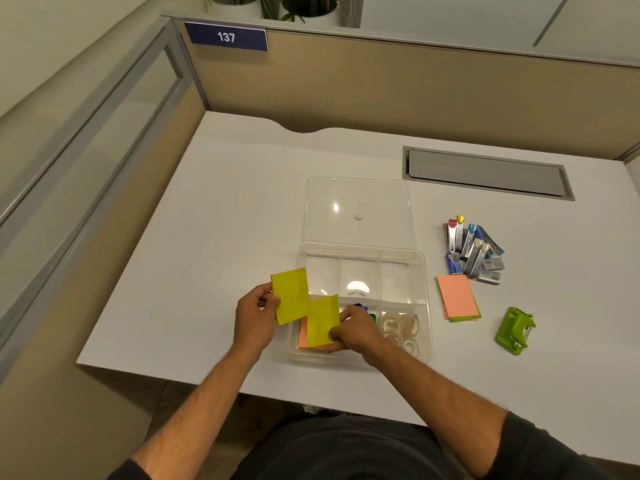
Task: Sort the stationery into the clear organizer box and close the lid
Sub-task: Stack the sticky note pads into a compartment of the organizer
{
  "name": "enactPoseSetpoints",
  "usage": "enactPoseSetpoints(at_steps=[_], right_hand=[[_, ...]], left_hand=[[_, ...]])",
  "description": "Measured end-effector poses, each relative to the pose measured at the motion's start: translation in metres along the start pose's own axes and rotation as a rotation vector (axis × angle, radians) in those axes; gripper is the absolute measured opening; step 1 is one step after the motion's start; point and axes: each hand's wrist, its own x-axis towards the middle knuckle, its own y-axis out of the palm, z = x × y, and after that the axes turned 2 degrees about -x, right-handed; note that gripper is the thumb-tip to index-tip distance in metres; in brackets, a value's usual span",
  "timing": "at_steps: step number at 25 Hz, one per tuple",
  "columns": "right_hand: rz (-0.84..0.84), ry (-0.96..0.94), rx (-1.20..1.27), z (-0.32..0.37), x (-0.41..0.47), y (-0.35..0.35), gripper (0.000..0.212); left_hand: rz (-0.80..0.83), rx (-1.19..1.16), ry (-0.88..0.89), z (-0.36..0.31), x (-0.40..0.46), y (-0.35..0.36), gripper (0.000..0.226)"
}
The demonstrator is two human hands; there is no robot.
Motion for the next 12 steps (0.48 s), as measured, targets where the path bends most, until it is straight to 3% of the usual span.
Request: enactPoseSetpoints(at_steps=[3, 6, 8, 12], right_hand=[[0.026, -0.035, -0.119, -0.001, -0.004, -0.002, 0.036], [-0.24, -0.251, -0.486, 0.002, -0.003, -0.007, 0.04], [-0.291, -0.38, -0.44, 0.009, -0.002, -0.007, 0.042], [-0.182, -0.476, -0.211, 0.021, -0.003, 0.005, 0.046]], left_hand=[[0.015, -0.021, -0.016, 0.001, -0.002, 0.001, 0.032], [0.033, -0.058, -0.026, -0.002, -0.004, 0.005, 0.028], [0.054, -0.094, -0.036, -0.006, -0.008, 0.01, 0.027], [0.141, -0.181, -0.05, -0.016, -0.018, 0.019, 0.027]])
